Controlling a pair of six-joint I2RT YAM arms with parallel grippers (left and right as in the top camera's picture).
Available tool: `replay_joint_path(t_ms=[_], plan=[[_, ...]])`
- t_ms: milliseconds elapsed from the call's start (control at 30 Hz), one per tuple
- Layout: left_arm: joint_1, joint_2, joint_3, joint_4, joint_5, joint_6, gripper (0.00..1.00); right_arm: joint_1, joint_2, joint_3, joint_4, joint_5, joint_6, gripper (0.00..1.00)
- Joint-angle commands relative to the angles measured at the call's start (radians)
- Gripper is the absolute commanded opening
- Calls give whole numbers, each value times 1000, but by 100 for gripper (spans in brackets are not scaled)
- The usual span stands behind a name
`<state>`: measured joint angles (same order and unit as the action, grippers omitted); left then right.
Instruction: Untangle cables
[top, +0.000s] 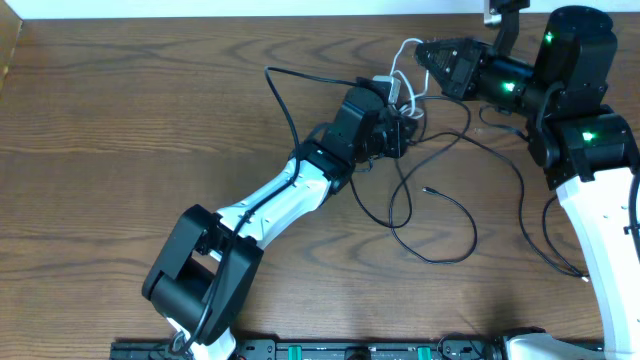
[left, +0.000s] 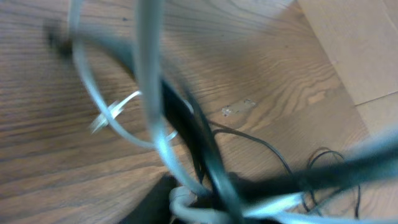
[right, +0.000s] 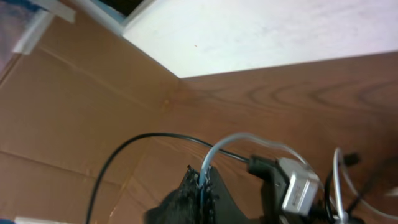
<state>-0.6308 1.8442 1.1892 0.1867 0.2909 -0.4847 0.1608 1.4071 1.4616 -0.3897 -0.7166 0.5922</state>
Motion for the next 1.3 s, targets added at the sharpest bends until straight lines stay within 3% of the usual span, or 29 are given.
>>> replay_joint_path(t_ms=[0, 100, 233, 467, 567, 667, 867, 1000, 1133, 1200, 1267], plan=[[34, 13, 8, -32, -19, -22, 19, -5, -8, 8, 59, -106, 4, 1], [82, 13, 8, -132, -19, -22, 19, -15, -11, 8, 245, -253, 10, 1], [137, 13, 8, -240, -19, 23, 19, -39, -22, 8, 418, -283, 119, 1], [203, 13, 8, -340, 9, 111, 19, -81, -29, 8, 514, -284, 189, 1], [237, 7, 8, -320, 153, 172, 28, -82, -29, 8, 513, -285, 189, 1], [285, -4, 8, -309, 290, 182, 51, -82, -29, 8, 513, -285, 190, 1], [408, -13, 8, -354, 352, 182, 54, -89, -29, 8, 558, -285, 234, 1], [460, -13, 7, -446, 352, 232, 54, -103, -29, 8, 737, -282, 294, 1], [473, -12, 5, -550, 330, 331, 60, -110, -29, 8, 904, -204, 148, 1], [473, -11, 5, -599, 286, 354, 60, -110, -29, 8, 879, -90, 61, 1], [473, -7, 5, -628, 252, 357, 61, -110, -29, 8, 819, 53, 65, 1]])
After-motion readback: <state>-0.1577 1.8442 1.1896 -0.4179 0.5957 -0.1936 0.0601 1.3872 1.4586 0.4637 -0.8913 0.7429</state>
